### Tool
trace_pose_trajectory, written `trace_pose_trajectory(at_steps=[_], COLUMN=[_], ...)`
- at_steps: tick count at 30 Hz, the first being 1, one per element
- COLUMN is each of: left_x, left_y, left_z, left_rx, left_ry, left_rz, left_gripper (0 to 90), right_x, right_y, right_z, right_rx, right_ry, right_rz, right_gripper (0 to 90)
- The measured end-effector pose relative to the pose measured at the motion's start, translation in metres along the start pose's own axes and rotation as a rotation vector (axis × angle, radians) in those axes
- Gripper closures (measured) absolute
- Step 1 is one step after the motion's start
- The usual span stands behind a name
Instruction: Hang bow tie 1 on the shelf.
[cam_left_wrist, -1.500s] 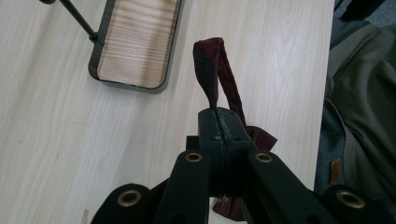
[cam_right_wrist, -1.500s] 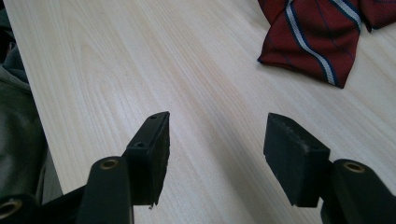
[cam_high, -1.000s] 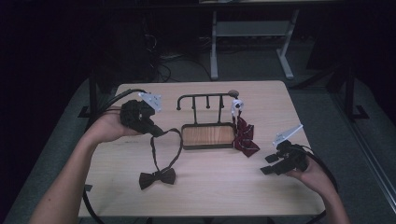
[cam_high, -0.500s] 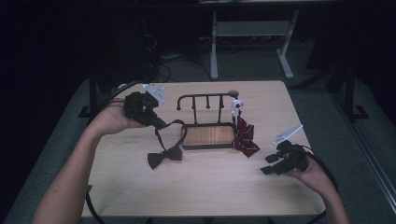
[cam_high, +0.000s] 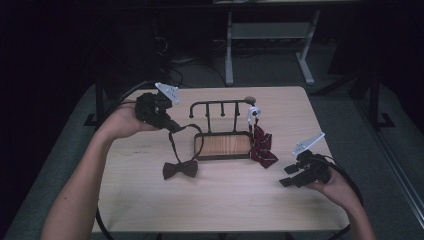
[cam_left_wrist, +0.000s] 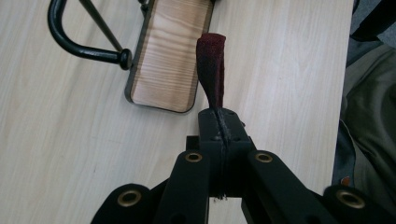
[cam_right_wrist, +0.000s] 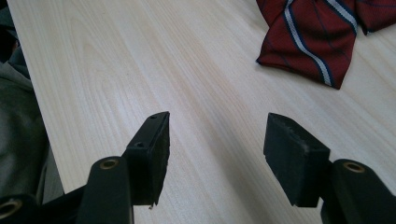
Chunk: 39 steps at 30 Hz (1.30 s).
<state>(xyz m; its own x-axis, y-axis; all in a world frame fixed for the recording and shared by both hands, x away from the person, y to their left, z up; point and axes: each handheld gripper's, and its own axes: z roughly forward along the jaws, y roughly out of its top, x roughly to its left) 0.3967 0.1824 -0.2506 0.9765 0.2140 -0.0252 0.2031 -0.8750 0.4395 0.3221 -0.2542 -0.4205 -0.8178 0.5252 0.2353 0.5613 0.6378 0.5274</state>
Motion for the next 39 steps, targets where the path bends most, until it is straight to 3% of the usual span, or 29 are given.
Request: trace_pose_trajectory(at_steps=[21, 29, 39], left_x=[0.036, 0.052, 0.061], left_y=[0.011, 0.010, 0.012], left_z=[-0.006, 0.000, 0.007], left_rx=[0.012, 0.047, 0.075], left_ry=[0.013, 0.031, 0.064], left_rz=[-0.052, -0.103, -0.138], left_gripper=[89.9, 89.8, 89.7], right_x=[0.000, 0.000, 0.000], right_y=[-0.004, -0.003, -0.002], right_z=[-0.003, -0.004, -0.004], right_rx=[-0.012, -0.015, -0.015], right_ry=[0.000, 0.000, -0.001], right_rz=[0.005, 0.008, 0.000], right_gripper=[40.8, 40.8, 40.9])
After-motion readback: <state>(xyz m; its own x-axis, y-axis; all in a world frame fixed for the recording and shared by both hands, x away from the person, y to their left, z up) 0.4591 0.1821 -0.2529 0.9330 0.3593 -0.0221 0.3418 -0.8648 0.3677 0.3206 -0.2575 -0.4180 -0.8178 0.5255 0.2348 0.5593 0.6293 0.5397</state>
